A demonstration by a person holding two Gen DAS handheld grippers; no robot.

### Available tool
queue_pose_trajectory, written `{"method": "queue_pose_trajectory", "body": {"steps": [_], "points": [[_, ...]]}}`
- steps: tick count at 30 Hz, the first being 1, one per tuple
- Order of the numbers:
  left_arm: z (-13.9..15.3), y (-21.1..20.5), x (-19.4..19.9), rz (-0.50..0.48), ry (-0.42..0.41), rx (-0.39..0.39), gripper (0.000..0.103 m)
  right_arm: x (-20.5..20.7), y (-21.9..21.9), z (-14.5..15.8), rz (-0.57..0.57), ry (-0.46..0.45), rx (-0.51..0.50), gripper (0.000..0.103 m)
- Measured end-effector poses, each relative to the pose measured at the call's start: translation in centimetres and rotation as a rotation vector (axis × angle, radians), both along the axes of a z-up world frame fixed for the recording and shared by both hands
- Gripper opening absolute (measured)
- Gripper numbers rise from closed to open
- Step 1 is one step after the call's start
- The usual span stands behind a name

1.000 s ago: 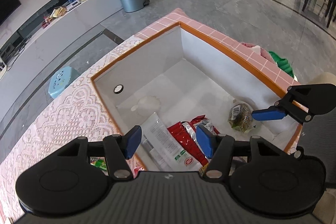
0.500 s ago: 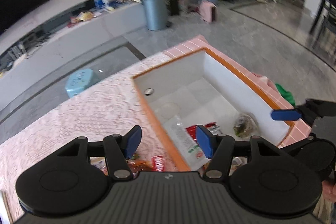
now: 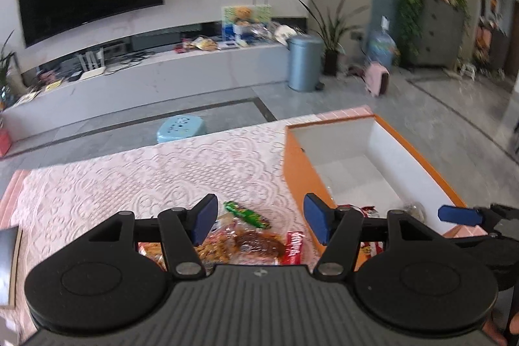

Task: Organize snacks
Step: 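Move both tools back from the box to the snack pile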

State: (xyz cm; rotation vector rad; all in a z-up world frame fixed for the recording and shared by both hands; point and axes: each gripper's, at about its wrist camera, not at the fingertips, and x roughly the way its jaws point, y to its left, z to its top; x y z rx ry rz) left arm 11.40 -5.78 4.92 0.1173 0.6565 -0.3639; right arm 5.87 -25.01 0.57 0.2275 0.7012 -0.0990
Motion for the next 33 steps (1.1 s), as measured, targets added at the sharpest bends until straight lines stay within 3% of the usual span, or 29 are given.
{"method": "queue_pose_trajectory", "body": {"steps": [5, 7, 10, 13, 17, 23, 31, 33], "points": [[-1.0, 3.6, -1.0, 0.121, -0.038, -0.038, 0.072, -0.7, 2.6, -0.3, 0.013, -0.037, 0.008, 0.09], [-1.5, 4.9, -1.0, 0.163, -0.029, -0.04, 0.072, -0.6, 3.6, -0.5, 0.017, -0.046, -0.003, 0.09], [-2.1, 6.6, -1.0, 0.205, -0.029, -0.036, 0.072, -0.1, 5.2, -0.8, 0.036, -0.049, -0.018, 0.099], [-2.8, 8.0, -0.7, 0.234, 0.009, -0.036, 0.072, 0.4, 6.7, -0.9, 0.07, -0.058, -0.018, 0.099], [-4.1, 10.1, 0.2, 0.226, 0.106, -0.104, 0.079, 1.4, 8.7, -1.3, 0.116, -0.065, -0.031, 0.099], [-5.7, 12.2, 1.1, 0.269, 0.129, -0.089, 0.087, 2.8, 11.4, -2.5, 0.182, -0.07, -0.077, 0.099], [-8.0, 14.3, 3.8, 0.272, 0.228, -0.165, 0.084, 5.1, 14.3, -5.5, 0.279, -0.033, -0.106, 0.099], [-8.5, 14.3, 4.5, 0.251, 0.242, -0.16, 0.082, 6.0, 14.9, -6.3, 0.298, -0.022, -0.126, 0.095]]}}
